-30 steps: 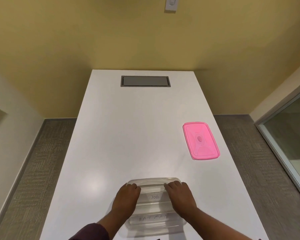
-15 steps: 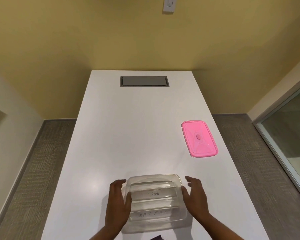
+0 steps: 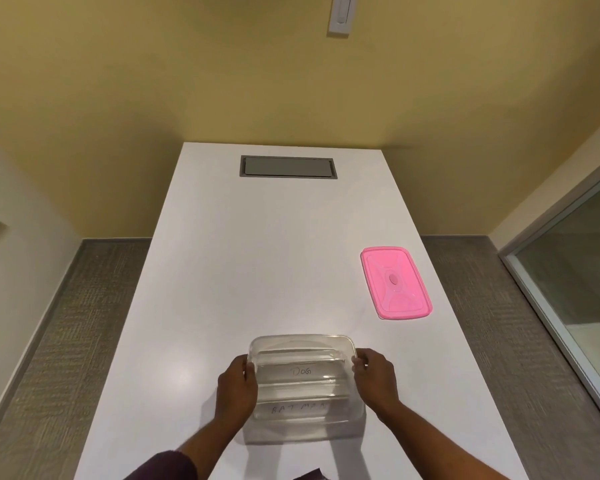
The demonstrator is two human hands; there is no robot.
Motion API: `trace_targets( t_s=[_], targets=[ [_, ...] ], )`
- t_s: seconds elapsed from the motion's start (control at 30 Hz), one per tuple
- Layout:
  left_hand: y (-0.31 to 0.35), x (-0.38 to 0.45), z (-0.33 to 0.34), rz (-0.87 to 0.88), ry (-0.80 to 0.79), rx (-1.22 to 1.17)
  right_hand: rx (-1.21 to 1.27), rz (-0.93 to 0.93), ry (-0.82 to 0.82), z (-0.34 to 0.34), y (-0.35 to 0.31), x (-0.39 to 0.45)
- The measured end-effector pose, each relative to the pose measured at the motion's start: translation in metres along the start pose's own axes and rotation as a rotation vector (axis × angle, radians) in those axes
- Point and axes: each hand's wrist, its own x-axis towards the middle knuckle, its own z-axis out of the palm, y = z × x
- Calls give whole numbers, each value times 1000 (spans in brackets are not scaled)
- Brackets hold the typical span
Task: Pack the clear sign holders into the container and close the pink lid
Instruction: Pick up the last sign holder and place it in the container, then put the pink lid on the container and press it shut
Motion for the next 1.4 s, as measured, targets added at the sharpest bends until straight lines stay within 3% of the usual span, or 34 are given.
trace_targets(
  t_s=[0.3,0.6,0.7,0.83,1.0,1.23,1.4],
  targets=[
    [26,49,-3,-38,-73,24,-34,20,-21,3,-30,48],
    [31,76,1,-55,-28,82,43,101,42,-6,-27,92],
    [39,92,4,-21,-37,96,-76,53,97,-19,-17,119],
    [44,105,7,38,-48,86,-462,-52,122,-36,1,148],
    [46,112,17,38,-83,93,-717,-100,73,-41,21,168],
    [36,108,21,22,-96,99,-867,-217,33,-44,26,169],
    [33,105,17,4,-108,52,-676,-298,198,-54,13,164]
  ],
)
